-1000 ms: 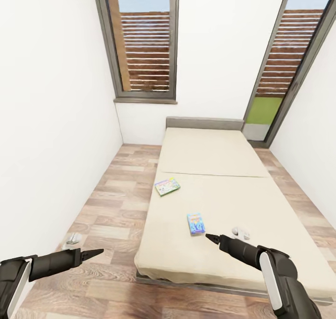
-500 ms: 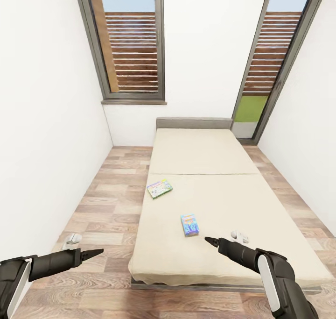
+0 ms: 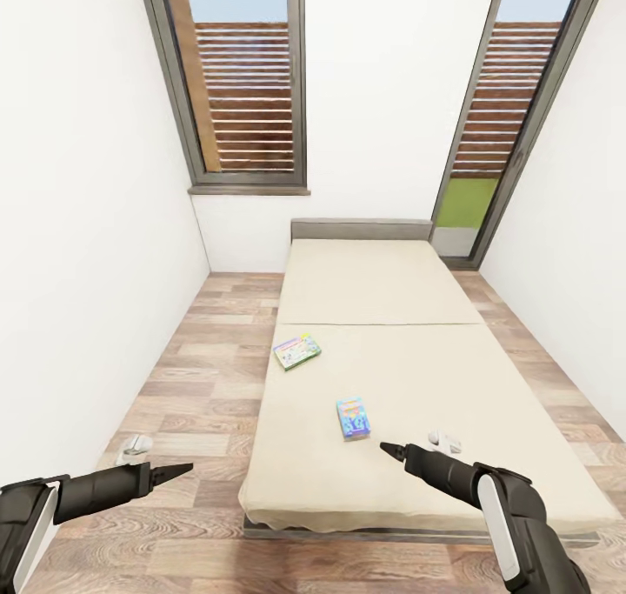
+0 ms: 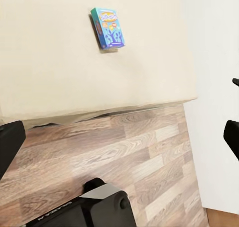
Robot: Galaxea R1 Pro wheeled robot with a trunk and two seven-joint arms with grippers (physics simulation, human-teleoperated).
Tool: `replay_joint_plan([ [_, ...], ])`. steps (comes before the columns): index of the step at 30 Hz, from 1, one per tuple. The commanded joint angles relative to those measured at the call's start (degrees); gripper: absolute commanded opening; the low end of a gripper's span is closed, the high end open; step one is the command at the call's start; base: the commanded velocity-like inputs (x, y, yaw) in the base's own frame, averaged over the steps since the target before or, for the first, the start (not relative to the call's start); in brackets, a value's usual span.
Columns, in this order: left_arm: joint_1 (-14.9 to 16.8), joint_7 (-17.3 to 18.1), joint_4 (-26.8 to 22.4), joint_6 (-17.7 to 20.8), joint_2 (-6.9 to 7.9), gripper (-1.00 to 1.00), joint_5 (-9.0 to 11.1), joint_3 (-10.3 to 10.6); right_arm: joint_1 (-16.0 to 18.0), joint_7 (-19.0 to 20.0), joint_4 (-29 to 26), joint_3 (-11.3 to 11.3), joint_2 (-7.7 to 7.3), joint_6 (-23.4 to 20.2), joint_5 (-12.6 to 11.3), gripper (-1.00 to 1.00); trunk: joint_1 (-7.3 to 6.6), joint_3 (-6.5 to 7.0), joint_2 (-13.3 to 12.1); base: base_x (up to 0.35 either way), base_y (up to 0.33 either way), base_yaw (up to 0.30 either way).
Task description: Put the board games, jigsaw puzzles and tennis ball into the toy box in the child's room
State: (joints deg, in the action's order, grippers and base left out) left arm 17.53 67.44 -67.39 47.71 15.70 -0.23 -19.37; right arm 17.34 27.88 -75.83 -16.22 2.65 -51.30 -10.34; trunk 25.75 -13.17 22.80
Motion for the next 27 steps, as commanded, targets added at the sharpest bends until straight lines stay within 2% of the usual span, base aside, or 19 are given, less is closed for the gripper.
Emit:
replay_joint_plan([
  [1,0.05,0.23,-0.02,0.54,-0.01,1.00,-0.03,-0.05,0.06,0.17,-0.04,-0.16,0.06,-0.39,-0.05,1.00,0.03,-0.11,0.11,0.000,0.000,0.000],
  [6,0.05,0.21,-0.02,0.54,-0.04,1.00,-0.03,-0.05,0.06,0.16,-0.13,-0.13,0.07,-0.38,0.04,1.00,0.03,-0.11,0.11,0.056,0.000,0.000],
  [14,0.05,-0.02,-0.02,0.54,-0.05,1.00,-0.04,-0.02,0.06,0.16,-0.16,-0.13,0.07,-0.38,0.04,1.00,0.03,-0.11,0.11,0.195,0.000,0.000],
  [27,0.05,-0.04,-0.02,0.51,-0.05,1.00,-0.04,0.03,0.06,0.42,-0.37,-0.30,0.35,-0.22,-0.11,1.00,0.03,0.36,0.11,0.021,0.000,0.000],
])
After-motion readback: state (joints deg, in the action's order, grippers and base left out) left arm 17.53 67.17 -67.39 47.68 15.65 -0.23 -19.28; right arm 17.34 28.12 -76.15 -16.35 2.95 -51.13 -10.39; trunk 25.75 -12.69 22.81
